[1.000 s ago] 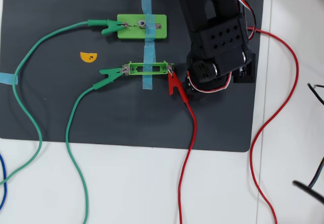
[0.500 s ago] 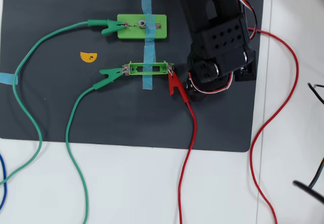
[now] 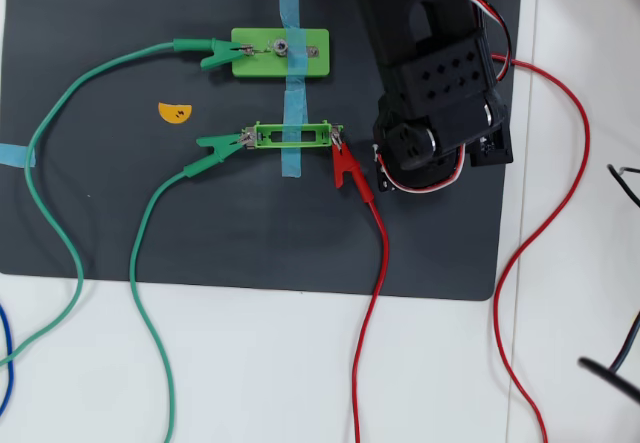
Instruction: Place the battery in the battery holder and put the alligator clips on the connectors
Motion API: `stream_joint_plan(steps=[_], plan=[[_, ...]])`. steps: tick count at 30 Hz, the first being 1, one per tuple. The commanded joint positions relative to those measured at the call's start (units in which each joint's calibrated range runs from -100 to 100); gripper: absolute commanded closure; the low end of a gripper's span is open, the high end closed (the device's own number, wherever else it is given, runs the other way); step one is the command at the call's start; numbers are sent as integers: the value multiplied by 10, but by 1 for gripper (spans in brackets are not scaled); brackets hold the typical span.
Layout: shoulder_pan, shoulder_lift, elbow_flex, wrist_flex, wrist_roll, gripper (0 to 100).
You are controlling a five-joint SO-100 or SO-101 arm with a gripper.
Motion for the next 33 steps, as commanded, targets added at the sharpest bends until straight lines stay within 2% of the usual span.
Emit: stream_joint_plan(steps=[1, 8, 18, 27, 33], plan=[[-9, -13, 23, -20, 3, 99], [-14, -78, 66, -21, 17, 99], [-2, -312, 198, -21, 56, 99], [102, -459, 377, -105, 83, 99], [169, -529, 434, -116, 84, 99]])
